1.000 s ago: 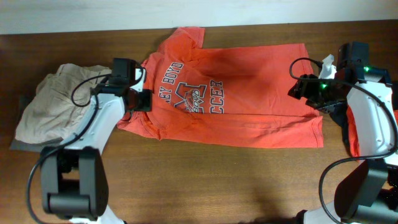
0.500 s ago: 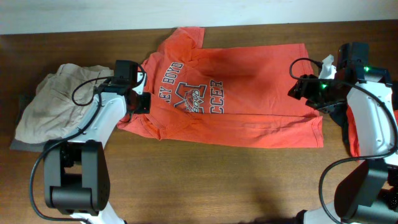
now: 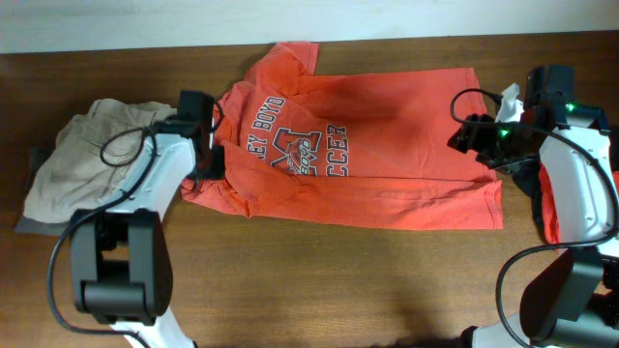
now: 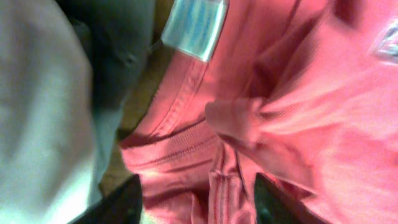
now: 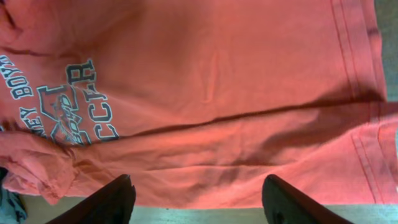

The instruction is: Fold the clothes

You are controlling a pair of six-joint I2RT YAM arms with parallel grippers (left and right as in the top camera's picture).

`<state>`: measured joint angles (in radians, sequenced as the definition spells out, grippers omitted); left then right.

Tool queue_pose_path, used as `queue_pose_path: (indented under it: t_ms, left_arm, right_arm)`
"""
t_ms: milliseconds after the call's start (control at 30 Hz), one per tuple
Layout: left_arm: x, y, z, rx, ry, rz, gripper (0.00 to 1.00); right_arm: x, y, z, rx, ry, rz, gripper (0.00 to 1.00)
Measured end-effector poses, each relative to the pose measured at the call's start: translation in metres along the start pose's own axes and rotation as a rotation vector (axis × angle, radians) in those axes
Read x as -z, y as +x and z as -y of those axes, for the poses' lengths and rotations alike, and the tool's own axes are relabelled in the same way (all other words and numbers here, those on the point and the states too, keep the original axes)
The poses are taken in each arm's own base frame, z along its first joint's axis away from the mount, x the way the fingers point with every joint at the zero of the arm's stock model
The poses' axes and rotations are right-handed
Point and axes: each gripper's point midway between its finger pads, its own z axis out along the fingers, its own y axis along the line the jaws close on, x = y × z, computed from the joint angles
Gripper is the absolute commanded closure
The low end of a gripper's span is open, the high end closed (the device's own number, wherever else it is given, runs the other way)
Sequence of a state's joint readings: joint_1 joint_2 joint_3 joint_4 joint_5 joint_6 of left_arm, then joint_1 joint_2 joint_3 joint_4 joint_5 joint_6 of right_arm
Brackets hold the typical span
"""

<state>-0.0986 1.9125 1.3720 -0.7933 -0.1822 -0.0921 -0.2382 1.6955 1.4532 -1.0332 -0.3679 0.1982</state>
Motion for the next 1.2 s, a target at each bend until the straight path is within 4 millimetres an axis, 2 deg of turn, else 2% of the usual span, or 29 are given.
queue_pose_path:
  t_ms: [33,133,233,267,300,367,433,500,567,767,833,967,1000,1200]
  left_arm:
    - [0.011,-0.008,0.001,0.005,0.014,0.022,0.2]
    - [0.052,-0.043,0.007,0.018,0.088,0.156,0.21]
    - [0.108,-0.092,0.024,-0.033,0.224,0.376,0.24]
    - [0.131,-0.111,0.032,-0.063,0.281,0.471,0.24]
    - [0.144,-0.121,0.037,-0.082,0.314,0.524,0.24]
    - [0.156,-0.135,0.045,-0.113,0.358,0.596,0.24]
    - [0.155,-0.143,0.053,-0.139,0.394,0.625,0.24]
    - [0.144,-0.151,0.062,-0.162,0.425,0.638,0.24]
    - [0.112,-0.157,0.076,-0.185,0.463,0.616,0.24]
    - [0.065,-0.163,0.093,-0.202,0.509,0.59,0.24]
    - [0.062,-0.162,0.094,-0.203,0.515,0.583,0.24]
    - [0.062,-0.162,0.096,-0.206,0.523,0.585,0.24]
    - [0.062,-0.16,0.096,-0.206,0.524,0.578,0.24]
    - [0.057,-0.152,0.097,-0.204,0.529,0.539,0.24]
  right_arm:
    - [0.0,-0.002,-0.003,0.016,-0.014,0.009,0.25]
    - [0.0,-0.007,-0.01,0.05,-0.05,0.027,0.26]
    - [0.001,-0.014,-0.014,0.075,-0.072,0.056,0.26]
    - [0.001,-0.018,-0.016,0.083,-0.079,0.069,0.25]
    - [0.001,-0.021,-0.017,0.089,-0.085,0.08,0.25]
    - [-0.001,-0.028,-0.019,0.1,-0.097,0.103,0.23]
    - [-0.006,-0.041,-0.022,0.119,-0.12,0.14,0.23]
    - [-0.012,-0.054,-0.025,0.135,-0.142,0.179,0.23]
    - [-0.019,-0.071,-0.028,0.142,-0.164,0.226,0.23]
    - [-0.031,-0.118,-0.029,0.151,-0.18,0.378,0.22]
    - [-0.039,-0.128,-0.026,0.144,-0.175,0.389,0.21]
    - [-0.07,-0.157,-0.01,0.111,-0.158,0.382,0.21]
    - [-0.082,-0.171,-0.002,0.099,-0.153,0.385,0.21]
    - [-0.118,-0.211,0.044,0.031,-0.128,0.375,0.21]
